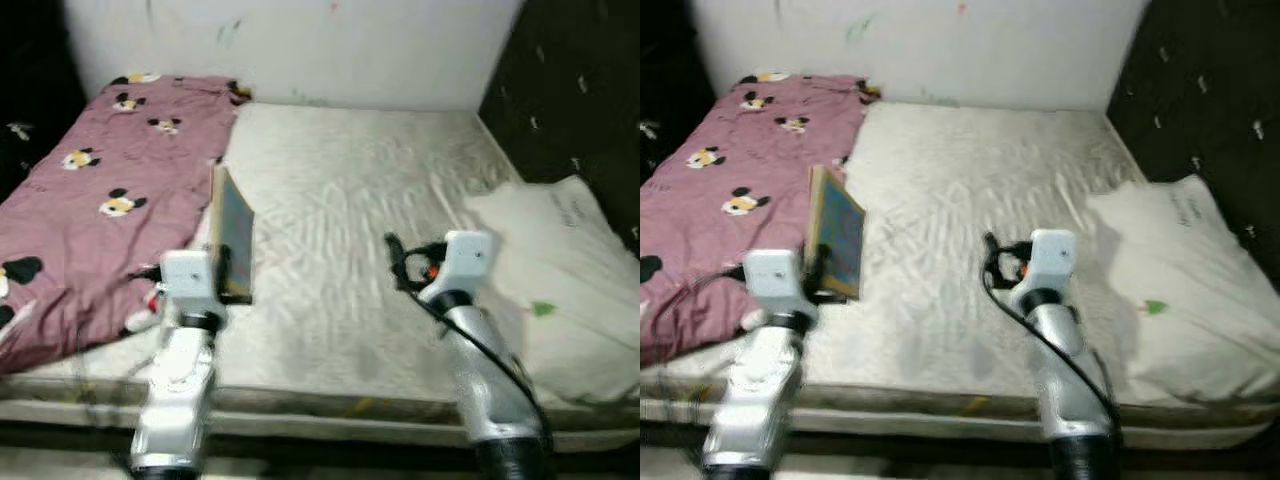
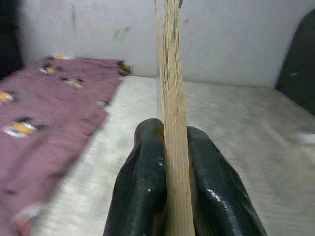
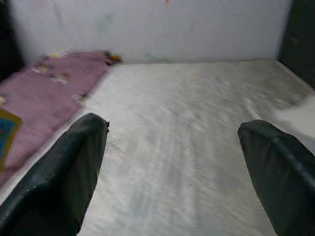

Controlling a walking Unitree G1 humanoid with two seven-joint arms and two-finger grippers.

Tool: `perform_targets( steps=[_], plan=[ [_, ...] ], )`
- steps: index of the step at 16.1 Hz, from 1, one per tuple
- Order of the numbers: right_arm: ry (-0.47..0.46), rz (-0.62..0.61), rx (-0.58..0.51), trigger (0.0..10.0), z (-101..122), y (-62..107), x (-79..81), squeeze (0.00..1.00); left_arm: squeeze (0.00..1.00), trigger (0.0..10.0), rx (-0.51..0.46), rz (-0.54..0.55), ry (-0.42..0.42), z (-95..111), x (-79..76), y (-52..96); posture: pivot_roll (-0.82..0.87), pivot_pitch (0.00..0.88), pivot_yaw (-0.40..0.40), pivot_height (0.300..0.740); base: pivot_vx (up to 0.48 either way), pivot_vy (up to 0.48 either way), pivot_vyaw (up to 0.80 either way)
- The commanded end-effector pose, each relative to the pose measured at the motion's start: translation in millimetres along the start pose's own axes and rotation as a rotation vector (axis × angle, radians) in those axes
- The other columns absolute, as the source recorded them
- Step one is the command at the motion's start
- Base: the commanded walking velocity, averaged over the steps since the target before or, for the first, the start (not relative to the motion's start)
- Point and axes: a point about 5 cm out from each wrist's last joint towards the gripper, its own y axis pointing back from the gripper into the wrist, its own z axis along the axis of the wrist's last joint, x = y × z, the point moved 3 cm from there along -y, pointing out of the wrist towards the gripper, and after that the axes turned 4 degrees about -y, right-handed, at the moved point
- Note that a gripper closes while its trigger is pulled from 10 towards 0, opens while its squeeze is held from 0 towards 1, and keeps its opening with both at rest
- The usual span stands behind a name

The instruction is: Clean up the room

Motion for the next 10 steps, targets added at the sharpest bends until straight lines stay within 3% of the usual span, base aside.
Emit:
perform_targets(
  steps=[1,10],
  plan=[
    [-0.004,0.011,-0.026,10.0,7.5,-2.5,2.7,0.0,0.0,10.0,-0.063,-0.015,-0.019,14.7,0.0,-3.3,-0.07,0.029,-0.015,0.74,0.0,-0.368,0.0],
    [0.001,0.022,-0.025,10.0,5.5,-3.1,4.7,0.0,0.0,10.0,-0.082,-0.002,-0.034,18.0,1.9,-5.4,-0.07,0.02,-0.017,0.74,0.0,-0.345,0.0]
  ],
)
